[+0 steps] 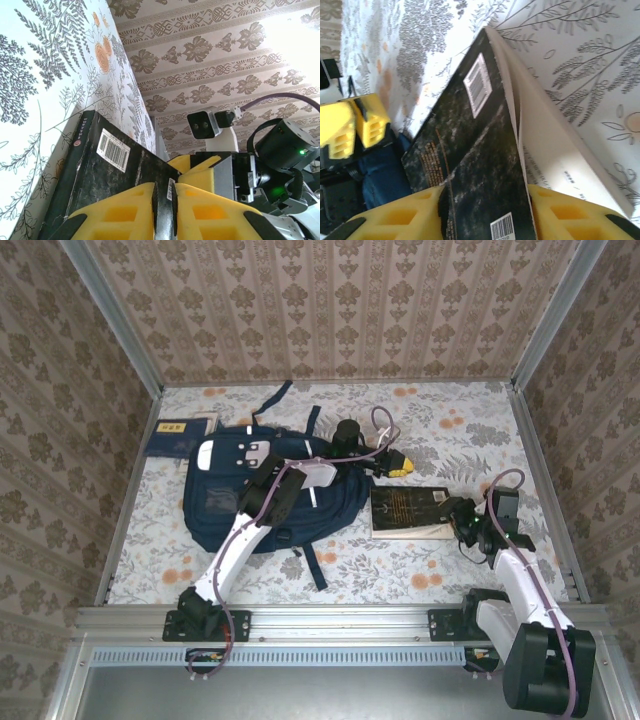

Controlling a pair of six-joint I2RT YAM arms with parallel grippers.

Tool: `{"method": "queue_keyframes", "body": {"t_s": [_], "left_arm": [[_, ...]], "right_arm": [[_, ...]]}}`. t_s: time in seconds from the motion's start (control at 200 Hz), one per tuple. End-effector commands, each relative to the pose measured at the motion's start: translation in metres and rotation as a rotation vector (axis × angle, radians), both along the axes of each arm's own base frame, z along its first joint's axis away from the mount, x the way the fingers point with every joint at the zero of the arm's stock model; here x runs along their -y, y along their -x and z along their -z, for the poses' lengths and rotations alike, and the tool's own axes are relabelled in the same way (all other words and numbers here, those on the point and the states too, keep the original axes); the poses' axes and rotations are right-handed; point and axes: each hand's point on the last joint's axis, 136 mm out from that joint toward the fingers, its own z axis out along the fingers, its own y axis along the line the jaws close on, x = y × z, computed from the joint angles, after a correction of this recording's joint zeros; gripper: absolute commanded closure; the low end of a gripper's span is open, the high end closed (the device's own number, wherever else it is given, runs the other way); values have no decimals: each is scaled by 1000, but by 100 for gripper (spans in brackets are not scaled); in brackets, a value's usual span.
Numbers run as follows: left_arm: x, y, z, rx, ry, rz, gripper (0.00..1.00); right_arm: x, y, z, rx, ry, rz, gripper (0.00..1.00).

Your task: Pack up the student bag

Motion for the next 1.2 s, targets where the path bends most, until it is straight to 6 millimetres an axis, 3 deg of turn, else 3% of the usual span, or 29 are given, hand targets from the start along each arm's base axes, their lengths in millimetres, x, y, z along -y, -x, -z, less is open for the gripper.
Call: {"method": "queue_keyframes", "body": {"t_s": [0.0, 0.105, 0.28, 0.36, 0.44, 0.51, 0.68, 0.855, 1.03, 1.195], "left_arm": [[-3, 17, 39, -35, -44, 42, 78], [-9, 9, 42, -14, -99, -2, 67], [-28, 4, 36, 154, -307, -77, 56], [-33, 6, 27, 259, -393, -95, 53], [-36, 4, 19, 298, -438, -119, 50], [-40, 0, 7, 327, -440, -135, 46], [-56, -10, -23, 413, -459, -130, 39], [-81, -24, -79, 488, -411, -219, 39], [-120, -39, -120, 634, -434, -352, 35], [-145, -35, -152, 770, -376, -404, 35]], "right_arm": [[8, 10, 16, -70, 38, 29, 55], [9, 11, 17, -83, 48, 22, 69], [6, 6, 10, -60, 46, 3, 72], [6, 5, 13, -72, 42, 2, 82], [5, 1, 13, -70, 32, 1, 100], [3, -6, 5, -42, 27, -22, 100], [-6, -35, -50, 180, 38, -112, 100], [-26, -59, -107, 311, 92, -267, 100], [-64, -68, -150, 380, 158, -406, 100], [-92, -64, -220, 509, 246, -558, 100]]}}
